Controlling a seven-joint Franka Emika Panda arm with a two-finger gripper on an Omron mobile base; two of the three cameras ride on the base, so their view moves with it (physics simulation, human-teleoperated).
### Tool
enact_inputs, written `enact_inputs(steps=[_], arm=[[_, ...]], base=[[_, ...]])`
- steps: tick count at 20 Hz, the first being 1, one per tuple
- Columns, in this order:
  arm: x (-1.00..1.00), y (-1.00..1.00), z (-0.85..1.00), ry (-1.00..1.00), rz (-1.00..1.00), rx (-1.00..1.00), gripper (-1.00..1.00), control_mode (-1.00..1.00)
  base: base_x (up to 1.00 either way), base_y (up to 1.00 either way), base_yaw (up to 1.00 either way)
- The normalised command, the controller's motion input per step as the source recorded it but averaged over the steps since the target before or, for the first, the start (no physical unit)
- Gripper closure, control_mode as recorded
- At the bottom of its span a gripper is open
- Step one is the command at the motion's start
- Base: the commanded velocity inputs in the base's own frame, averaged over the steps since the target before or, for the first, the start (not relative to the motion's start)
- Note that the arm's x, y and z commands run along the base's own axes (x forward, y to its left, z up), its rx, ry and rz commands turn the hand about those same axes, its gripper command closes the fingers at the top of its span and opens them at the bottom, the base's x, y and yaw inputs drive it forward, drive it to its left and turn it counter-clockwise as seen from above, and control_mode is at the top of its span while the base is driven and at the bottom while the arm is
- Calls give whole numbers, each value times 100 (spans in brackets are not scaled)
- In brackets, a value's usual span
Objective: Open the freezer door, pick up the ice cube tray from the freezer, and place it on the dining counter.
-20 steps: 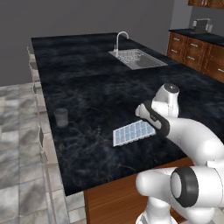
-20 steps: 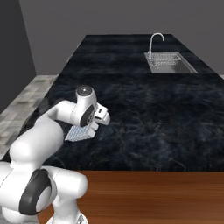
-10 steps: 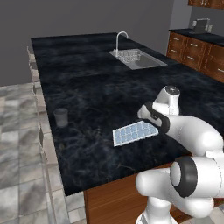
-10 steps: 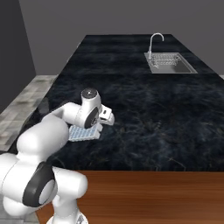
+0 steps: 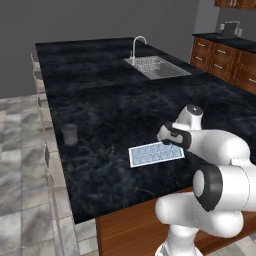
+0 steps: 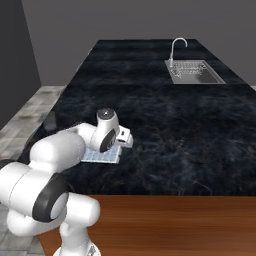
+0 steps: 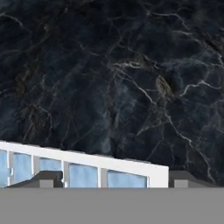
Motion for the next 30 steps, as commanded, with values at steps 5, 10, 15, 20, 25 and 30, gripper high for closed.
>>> enact_inputs(steps=[5,10,15,20,25,30], arm=[[9,-2,-18,0,1,0,-100,-100],[13,-31,-2,0,0,0,-100,-100],[8,-39,0,0,0,0,-100,-100],[-3,3,13,0,0,0,-100,-100],[-8,59,46,1,1,-1,-100,-100],[-20,80,63,0,2,-4,-100,-100]], base=[[0,0,0],[0,0,0],[0,0,0],[0,0,0],[0,0,0],[0,0,0]])
